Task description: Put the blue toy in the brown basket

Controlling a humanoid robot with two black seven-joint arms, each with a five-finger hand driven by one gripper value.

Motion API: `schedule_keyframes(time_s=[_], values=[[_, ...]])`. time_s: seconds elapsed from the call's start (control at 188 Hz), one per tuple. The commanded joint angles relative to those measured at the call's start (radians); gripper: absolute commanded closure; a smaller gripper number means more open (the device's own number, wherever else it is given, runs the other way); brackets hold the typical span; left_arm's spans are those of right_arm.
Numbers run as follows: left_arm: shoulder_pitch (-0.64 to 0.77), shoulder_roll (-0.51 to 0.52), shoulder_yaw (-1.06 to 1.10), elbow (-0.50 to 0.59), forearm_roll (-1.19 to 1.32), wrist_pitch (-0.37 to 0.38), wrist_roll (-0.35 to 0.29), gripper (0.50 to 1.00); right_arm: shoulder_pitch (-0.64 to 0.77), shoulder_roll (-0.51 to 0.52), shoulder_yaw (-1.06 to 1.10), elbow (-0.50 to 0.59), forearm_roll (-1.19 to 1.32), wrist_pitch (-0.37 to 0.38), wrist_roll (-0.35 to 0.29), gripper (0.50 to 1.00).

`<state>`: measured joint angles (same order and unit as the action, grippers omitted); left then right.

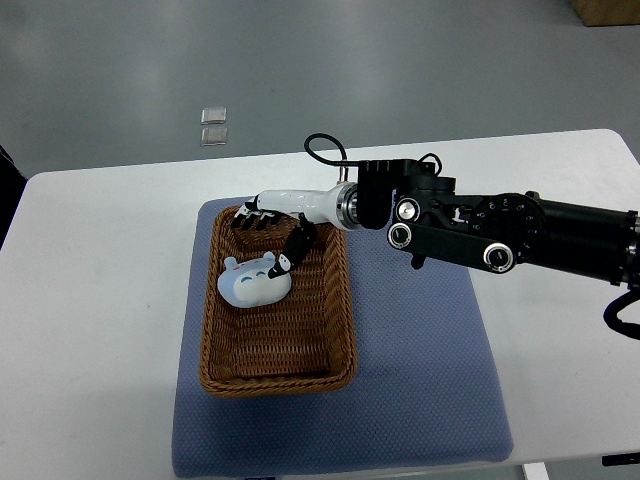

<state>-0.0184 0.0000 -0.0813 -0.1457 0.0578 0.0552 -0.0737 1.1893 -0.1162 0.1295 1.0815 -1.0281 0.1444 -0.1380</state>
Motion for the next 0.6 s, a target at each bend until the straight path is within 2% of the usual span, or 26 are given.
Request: schedule_keyframes(time_s=[0.0,0.256,0.448,0.597], values=[[0.000,0.000,0.000,0.000,-0.001,0.000,0.000,0.500,0.004,-0.003,0.036,0.000,0.002,0.000,0.001,0.593],[0.000,0.000,0.000,0.000,0.001,0.000,0.000,0.500,-0.045,0.000,0.203,-0.037,0.000,-0.005,0.009,0.593],[0.000,0.000,0.000,0.000,0.001,0.000,0.000,0.500,-0.128,0.061,0.502,-0.160,0.026,-0.071,0.023,0.593],[0.000,0.000,0.000,0.000,-0.001,0.000,-0.001,0.500,-0.171,0.082,0.687,-0.176,0.154,-0.128,0.048,0.595]])
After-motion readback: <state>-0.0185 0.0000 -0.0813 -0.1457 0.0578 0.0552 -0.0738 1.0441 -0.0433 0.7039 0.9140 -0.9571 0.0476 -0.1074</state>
